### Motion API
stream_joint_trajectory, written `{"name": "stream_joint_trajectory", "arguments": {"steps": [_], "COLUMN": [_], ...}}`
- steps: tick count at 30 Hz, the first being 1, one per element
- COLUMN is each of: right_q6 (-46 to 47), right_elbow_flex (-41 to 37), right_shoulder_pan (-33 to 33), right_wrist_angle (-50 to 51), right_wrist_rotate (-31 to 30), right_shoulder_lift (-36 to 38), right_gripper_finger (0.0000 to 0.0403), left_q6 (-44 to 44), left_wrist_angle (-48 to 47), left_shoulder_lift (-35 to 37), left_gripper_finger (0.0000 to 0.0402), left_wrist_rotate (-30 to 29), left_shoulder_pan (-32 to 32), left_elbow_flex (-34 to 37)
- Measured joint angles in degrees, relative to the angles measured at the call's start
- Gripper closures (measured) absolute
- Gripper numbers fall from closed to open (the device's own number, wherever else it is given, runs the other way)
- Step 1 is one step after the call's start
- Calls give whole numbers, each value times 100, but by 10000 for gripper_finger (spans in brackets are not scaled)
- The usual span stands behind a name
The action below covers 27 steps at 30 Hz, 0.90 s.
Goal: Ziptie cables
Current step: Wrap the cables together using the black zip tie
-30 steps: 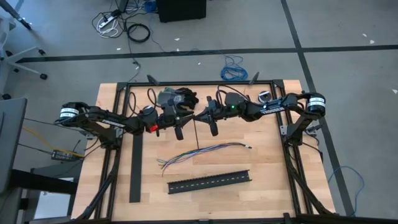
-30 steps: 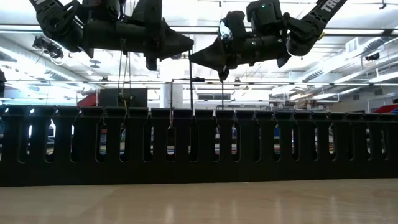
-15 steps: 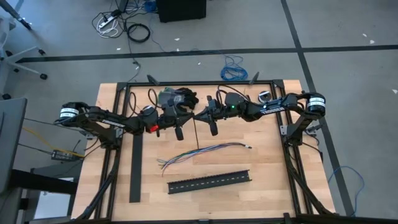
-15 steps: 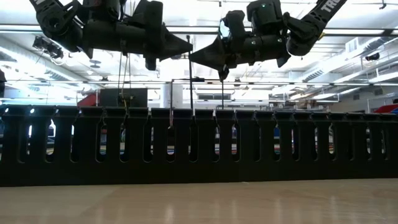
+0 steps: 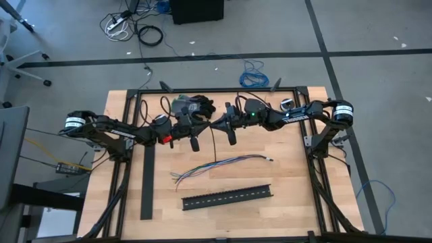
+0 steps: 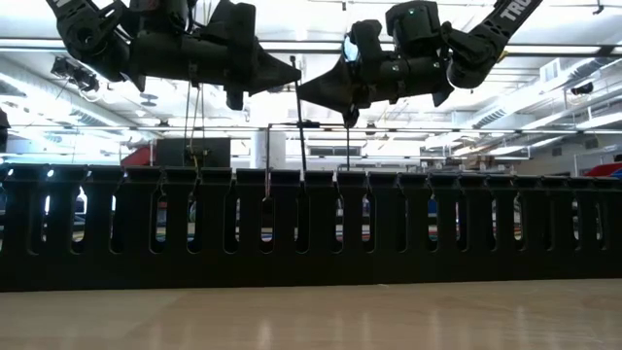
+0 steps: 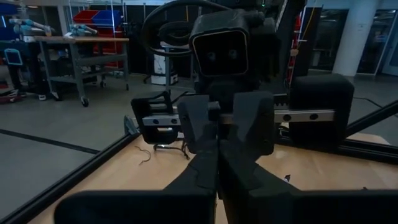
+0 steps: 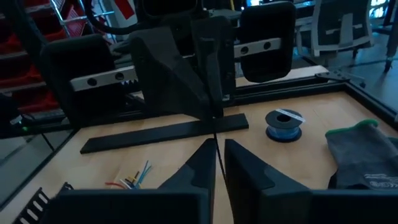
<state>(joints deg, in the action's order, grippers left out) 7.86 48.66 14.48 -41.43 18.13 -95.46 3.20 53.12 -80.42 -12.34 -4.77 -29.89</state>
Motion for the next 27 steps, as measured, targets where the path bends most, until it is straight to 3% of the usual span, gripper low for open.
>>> {"name": "stream_joint_trajectory", "arguments": {"steps": [8, 14, 20, 27], "right_q6": [-114, -359, -496, -512], "right_elbow_flex": [-2, 0, 0, 0], "right_shoulder_pan": [23, 171, 166, -114], "right_wrist_angle": [133, 1054, 2303, 3492], "right_wrist_rotate": [-3, 9, -4, -16], "right_shoulder_lift": [91, 611, 997, 1130], "right_gripper_finger": [272, 221, 206, 217], "left_q6": [-194, -442, -472, -596], "left_wrist_angle": [-38, -400, -855, -842], "left_shoulder_lift": [0, 2, 1, 2], "left_gripper_finger": [401, 401, 401, 401], "left_wrist_rotate": [-214, -518, -765, -901], "left_shoulder_pan": [-6, -121, -134, -162], "left_elbow_flex": [0, 0, 0, 0]}}
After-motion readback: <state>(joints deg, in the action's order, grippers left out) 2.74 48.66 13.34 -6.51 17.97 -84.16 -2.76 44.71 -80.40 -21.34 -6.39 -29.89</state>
